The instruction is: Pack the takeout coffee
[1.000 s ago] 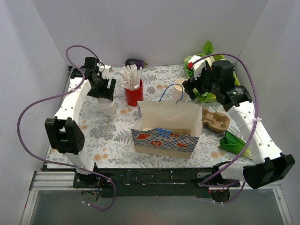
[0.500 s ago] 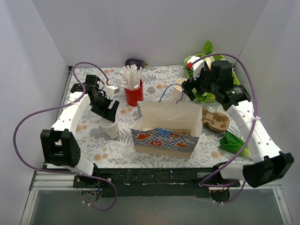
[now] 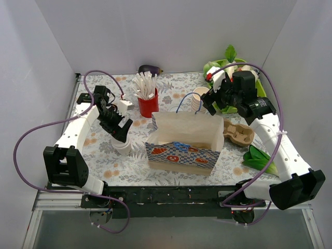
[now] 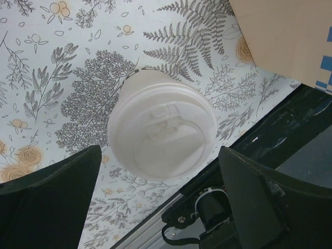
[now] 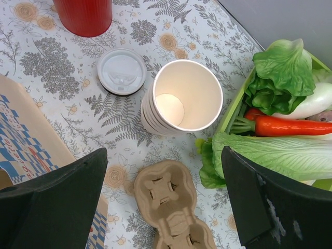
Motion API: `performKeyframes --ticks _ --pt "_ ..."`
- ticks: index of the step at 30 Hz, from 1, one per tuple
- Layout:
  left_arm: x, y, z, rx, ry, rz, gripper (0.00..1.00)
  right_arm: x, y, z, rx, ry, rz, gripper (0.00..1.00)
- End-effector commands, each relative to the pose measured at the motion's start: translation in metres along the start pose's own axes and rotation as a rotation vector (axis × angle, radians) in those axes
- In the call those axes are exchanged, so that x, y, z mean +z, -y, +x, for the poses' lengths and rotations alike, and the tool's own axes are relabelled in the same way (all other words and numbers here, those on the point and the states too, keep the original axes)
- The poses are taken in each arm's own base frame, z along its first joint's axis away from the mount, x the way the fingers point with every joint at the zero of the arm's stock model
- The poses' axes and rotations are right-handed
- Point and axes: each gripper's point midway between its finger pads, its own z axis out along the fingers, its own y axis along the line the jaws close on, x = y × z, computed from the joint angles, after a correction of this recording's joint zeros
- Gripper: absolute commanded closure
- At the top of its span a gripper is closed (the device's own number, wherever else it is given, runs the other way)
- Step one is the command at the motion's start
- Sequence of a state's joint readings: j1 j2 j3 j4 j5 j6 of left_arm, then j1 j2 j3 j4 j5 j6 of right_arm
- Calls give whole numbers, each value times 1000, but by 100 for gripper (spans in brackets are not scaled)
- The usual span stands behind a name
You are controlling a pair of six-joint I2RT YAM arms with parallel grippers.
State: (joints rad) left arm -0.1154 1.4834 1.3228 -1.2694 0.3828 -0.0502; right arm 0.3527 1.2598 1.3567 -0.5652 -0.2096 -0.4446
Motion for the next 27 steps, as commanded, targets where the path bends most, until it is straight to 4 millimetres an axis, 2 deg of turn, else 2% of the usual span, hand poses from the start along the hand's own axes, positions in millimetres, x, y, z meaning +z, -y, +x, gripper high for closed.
performKeyframes --ticks 1,5,9,14,18,27 --pt "-29 10 -16 84 74 -15 2 -10 5 -15 -14 66 32 2" --pt "-31 10 -12 68 8 -23 2 -11 5 -15 -17 69 33 2" --pt "-22 14 -5 110 -53 -54 2 -12 5 -14 -18 71 37 2" --pt "-13 11 -2 20 -142 -104 2 -15 7 -14 -27 69 47 2" --pt "-15 6 -10 -18 -151 -150 2 -16 7 -13 -28 72 49 2" --pt "-13 13 3 -44 -180 -170 2 -17 7 -16 -26 77 46 2"
